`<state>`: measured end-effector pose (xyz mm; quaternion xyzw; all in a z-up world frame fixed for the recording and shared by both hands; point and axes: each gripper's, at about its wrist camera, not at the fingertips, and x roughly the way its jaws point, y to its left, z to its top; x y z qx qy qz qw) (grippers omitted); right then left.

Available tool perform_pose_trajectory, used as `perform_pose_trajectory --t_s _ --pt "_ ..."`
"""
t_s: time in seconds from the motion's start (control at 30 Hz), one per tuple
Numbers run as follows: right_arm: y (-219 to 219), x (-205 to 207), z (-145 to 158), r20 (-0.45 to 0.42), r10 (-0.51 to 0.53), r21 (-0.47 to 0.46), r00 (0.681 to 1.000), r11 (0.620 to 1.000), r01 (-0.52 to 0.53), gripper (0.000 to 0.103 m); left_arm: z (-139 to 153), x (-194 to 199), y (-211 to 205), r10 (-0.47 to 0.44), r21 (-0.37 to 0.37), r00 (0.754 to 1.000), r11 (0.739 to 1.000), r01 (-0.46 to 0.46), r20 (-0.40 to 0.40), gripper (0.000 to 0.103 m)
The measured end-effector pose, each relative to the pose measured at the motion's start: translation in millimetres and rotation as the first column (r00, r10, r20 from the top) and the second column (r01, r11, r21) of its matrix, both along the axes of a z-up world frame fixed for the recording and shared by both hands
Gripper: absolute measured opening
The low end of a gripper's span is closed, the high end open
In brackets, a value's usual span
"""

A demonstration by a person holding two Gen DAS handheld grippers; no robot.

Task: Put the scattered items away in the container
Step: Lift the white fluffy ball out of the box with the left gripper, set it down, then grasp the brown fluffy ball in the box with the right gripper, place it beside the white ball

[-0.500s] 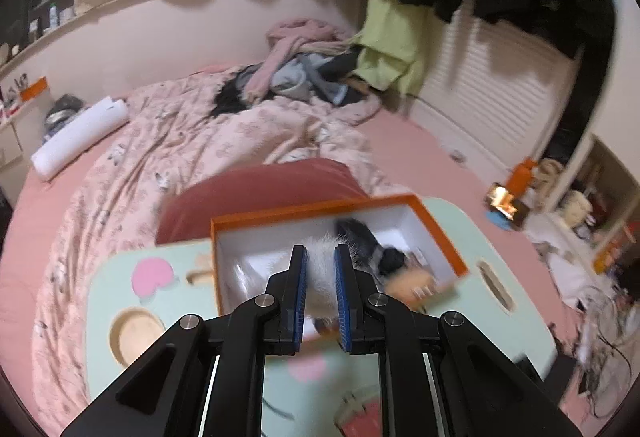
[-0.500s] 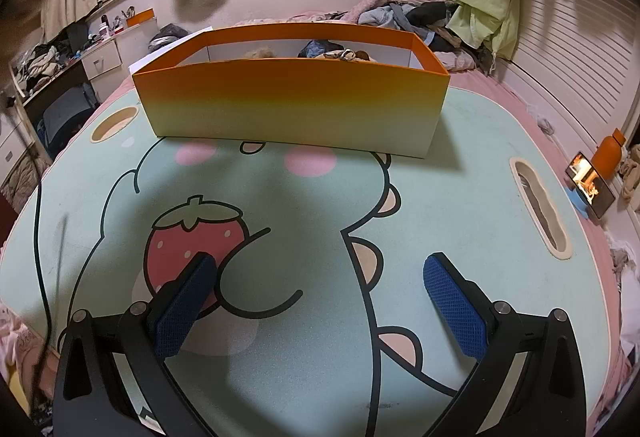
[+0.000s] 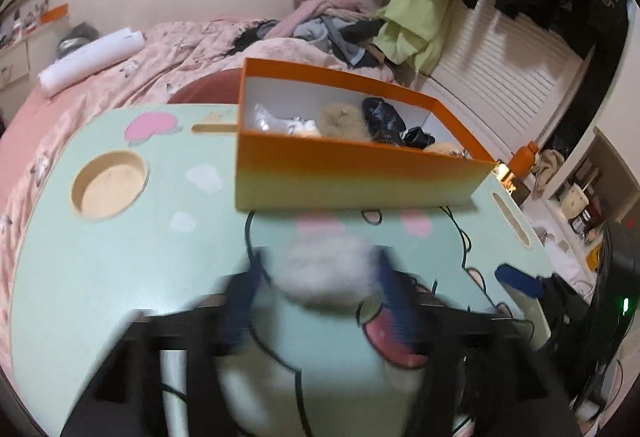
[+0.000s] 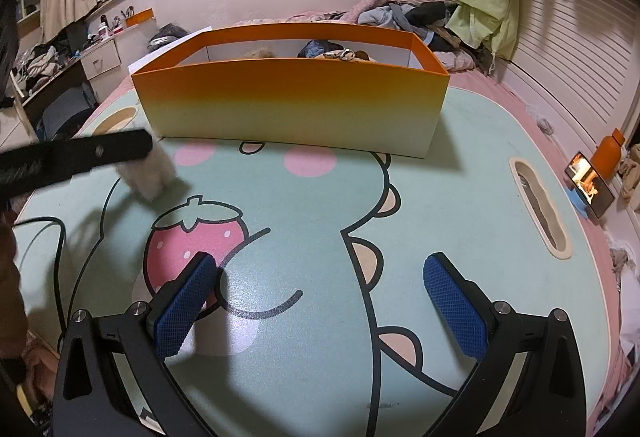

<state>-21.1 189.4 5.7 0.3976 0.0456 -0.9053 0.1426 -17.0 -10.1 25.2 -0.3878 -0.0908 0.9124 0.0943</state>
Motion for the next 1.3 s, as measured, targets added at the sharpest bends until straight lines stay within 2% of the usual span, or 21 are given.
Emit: perform_pose_trajectory --t_s 0.03,0.07,0.13,0.2,0.27,0.37,0.7,0.77,0.87,0.93,0.97,1.0,1.1,1.13,1.2,1.3 --pt "-0.2 0.1 -0.1 0.0 0.0 0.0 1.0 1.0 0.0 0.103 -2.3 7.7 -0.7 0.002 -0.002 1.0 1.0 -0.002 -0.014 0.088" --pt "-0.1 0.1 -0.2 0.0 0.0 0.0 1.0 1.0 0.0 0.103 -4.4 15.3 -0.7 0.005 -0.009 1.0 1.0 -0.005 -0.029 0.092" --pt "-0.2 0.0 -0.4 0.0 0.0 0.001 1.0 1.0 0.0 0.103 -10.0 26.2 2.3 0.012 -0.041 0.999 0.999 -0.013 -0.032 0.096" --pt "-0.2 0.0 -0.5 0.0 0.0 0.001 1.0 1.0 0.0 0.103 -17.7 30.4 7.1 0.011 -0.076 1.0 0.997 -0.011 0.003 0.098" --pt "-0.3 0.0 -0.8 0.0 0.001 0.002 1.0 1.0 -0.001 0.103 -20.8 35.4 17.1 0.017 -0.148 1.0 0.989 -0.017 0.002 0.102" --pt "0.2 0.2 -0.7 -0.001 0.001 0.002 1.0 1.0 -0.001 0.103 -27.5 39.0 30.2 0.019 -0.257 1.0 0.966 -0.018 0.001 0.103" --pt "8.8 2.3 4.7 0.016 0.003 -0.01 1.0 1.0 -0.003 0.103 -27.9 41.2 26.3 0.031 -0.261 0.999 0.965 -0.036 -0.023 0.103" --pt "14.2 -0.9 16.0 -0.004 0.015 -0.049 1.0 0.999 -0.016 0.102 -27.9 40.6 26.4 0.029 -0.26 0.999 0.965 -0.035 -0.025 0.103" --pt "15.9 -10.1 56.7 -0.08 0.031 -0.098 0.996 0.994 -0.039 0.101 -27.7 39.7 28.3 0.03 -0.261 0.999 0.965 -0.036 -0.027 0.103" --pt "6.2 -19.9 84.8 -0.126 0.066 -0.092 0.99 0.993 -0.078 0.096 -27.7 40.1 28.3 0.03 -0.261 0.999 0.965 -0.037 -0.029 0.103" --pt "-1.7 -28.4 97.2 -0.133 0.095 -0.093 0.987 0.99 -0.107 0.084 -27.7 40.1 28.2 0.03 -0.261 0.999 0.965 -0.036 -0.03 0.103" --pt "-13.8 -43.5 108.0 -0.112 0.142 -0.099 0.983 0.983 -0.154 0.069 -27.6 40.4 28.2 0.03 -0.26 0.999 0.965 -0.037 -0.031 0.103" --pt "-45.5 -88.1 108.0 0.023 0.21 -0.124 0.977 0.971 -0.206 0.044 -27.5 40.4 28.0 0.029 -0.258 0.999 0.965 -0.037 -0.032 0.103" --pt "-54.7 -107.3 101.7 0.084 0.207 -0.134 0.975 0.972 -0.195 0.042 -27.5 40.2 27.8 0.029 -0.258 0.999 0.965 -0.036 -0.032 0.103" --pt "-66.4 -131.3 91.3 0.15 0.209 -0.157 0.966 0.97 -0.185 0.042 -27.5 40.1 27.3 0.028 -0.255 0.999 0.966 -0.035 -0.034 0.103" --pt "-78.5 -159.5 72.3 0.215 0.144 -0.104 0.966 0.987 -0.124 0.042 -27.3 40.6 27.7 0.025 -0.254 0.999 0.967 -0.033 -0.035 0.103"
